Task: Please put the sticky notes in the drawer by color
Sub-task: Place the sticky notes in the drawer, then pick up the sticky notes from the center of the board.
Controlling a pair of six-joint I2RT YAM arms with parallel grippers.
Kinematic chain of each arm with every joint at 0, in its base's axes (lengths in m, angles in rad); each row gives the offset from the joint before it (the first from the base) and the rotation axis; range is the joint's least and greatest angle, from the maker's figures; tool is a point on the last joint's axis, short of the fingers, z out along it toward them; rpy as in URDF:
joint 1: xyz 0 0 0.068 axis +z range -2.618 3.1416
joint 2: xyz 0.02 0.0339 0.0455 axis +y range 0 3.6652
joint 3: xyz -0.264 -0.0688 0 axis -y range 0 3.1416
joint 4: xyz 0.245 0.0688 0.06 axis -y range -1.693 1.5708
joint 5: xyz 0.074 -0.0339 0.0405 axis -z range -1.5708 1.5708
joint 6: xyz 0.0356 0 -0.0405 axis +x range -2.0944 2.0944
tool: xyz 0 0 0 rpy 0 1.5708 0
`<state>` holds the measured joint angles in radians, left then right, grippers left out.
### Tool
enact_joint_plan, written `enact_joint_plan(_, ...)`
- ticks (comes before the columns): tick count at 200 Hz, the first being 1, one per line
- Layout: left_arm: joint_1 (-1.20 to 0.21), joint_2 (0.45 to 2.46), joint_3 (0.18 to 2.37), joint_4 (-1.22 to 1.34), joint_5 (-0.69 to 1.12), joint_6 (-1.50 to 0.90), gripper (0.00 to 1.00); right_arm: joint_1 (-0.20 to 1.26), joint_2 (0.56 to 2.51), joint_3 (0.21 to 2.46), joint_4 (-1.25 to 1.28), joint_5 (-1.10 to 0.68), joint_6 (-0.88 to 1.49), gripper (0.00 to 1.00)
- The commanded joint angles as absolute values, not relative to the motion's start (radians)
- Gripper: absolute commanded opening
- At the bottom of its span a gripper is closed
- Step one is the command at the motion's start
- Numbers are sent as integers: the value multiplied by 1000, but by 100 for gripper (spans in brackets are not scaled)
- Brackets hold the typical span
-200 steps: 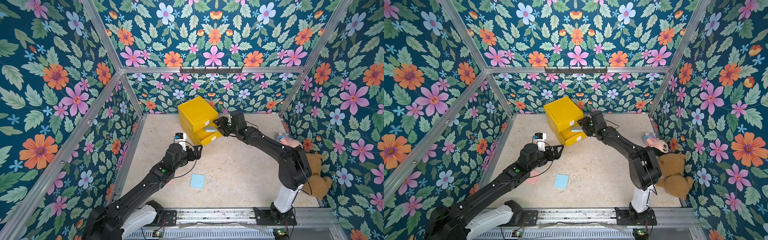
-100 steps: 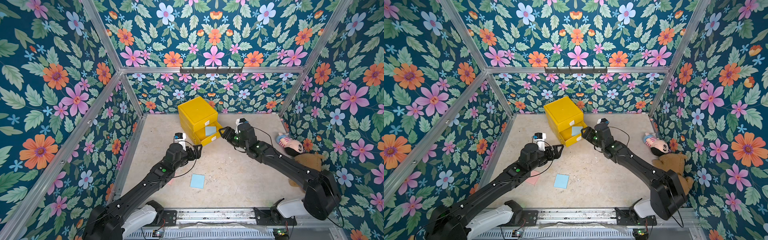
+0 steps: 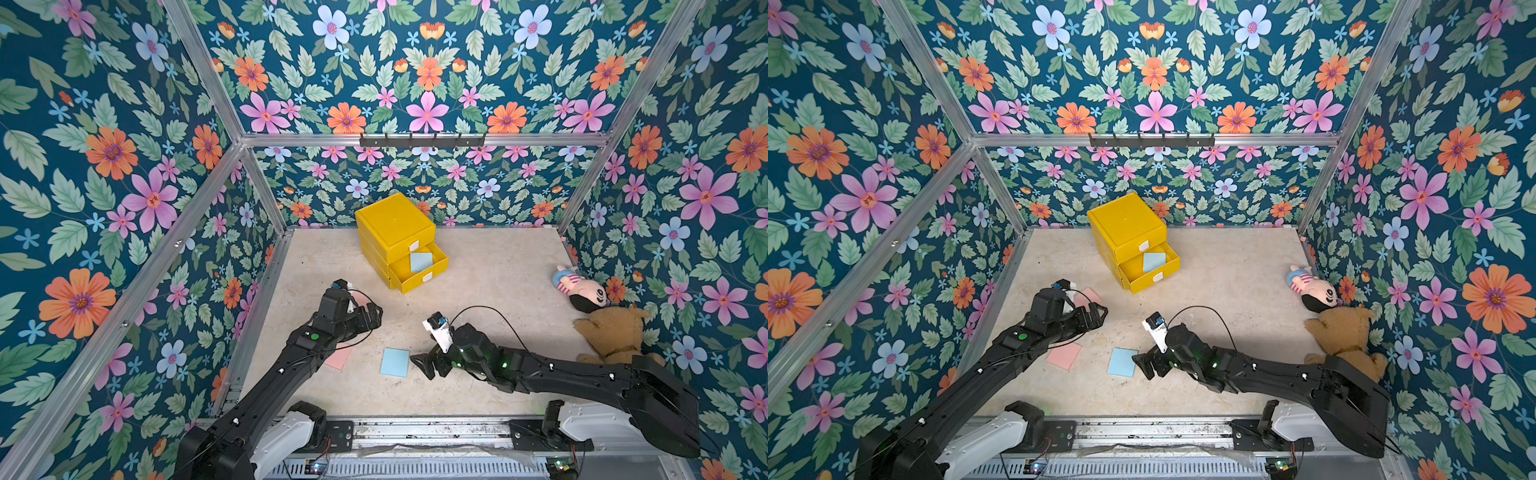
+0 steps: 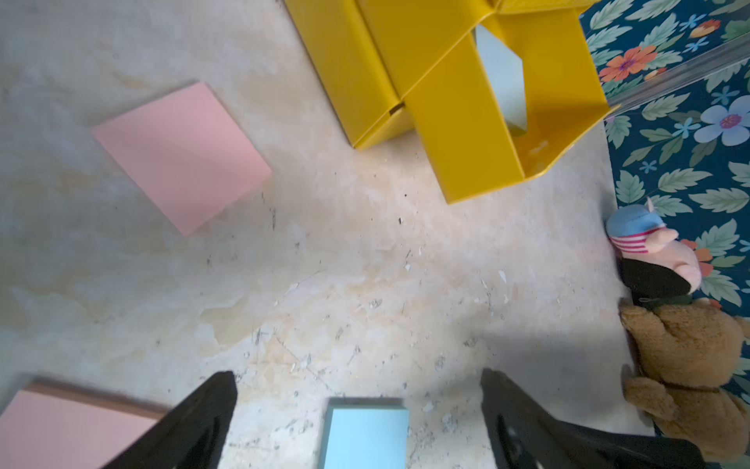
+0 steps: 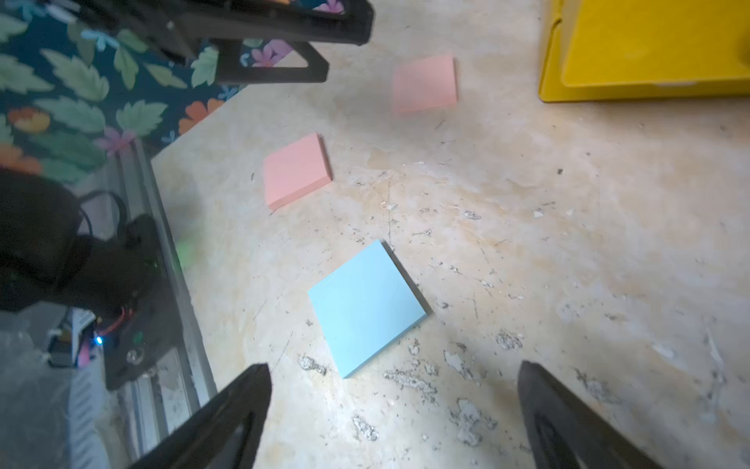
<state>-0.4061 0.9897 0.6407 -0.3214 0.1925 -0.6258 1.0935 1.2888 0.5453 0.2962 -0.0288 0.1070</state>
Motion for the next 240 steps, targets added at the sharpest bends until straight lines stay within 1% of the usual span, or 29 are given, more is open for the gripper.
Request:
enact_joint_plan(1,-381,983,644,-406,235,-644,100,1103,1309,541,478,-121,-125,99)
enact_joint_plan(21,-353,971,638,-432,258,-655,100,1103,1370,582,472,-164,-215,99)
enact_joint_plan(62,-311,960,640,-465,293,-645,100,1106,1561,706,394,-182,-336,99)
enact_joint_plan(121,-252,982,645,-502,307,-604,100,1108,1775,784,429,-196,-381,99)
enact_joint_plan(169,-231,968,638,-514,315,-590,100,1108,1855,789,455,-189,-382,98)
enact_joint_plan(196,-225,974,640,-522,318,-580,100,1108,1875,782,449,-170,-395,94)
enact_joint_plan(208,-223,977,639,-522,320,-578,100,1108,1880,779,444,-155,-398,86)
enact_joint_plan(214,-224,978,639,-521,324,-578,100,1108,1882,778,438,-151,-398,83)
enact_joint_plan(240,-221,977,638,-518,332,-583,100,1108,1874,766,441,-140,-404,81)
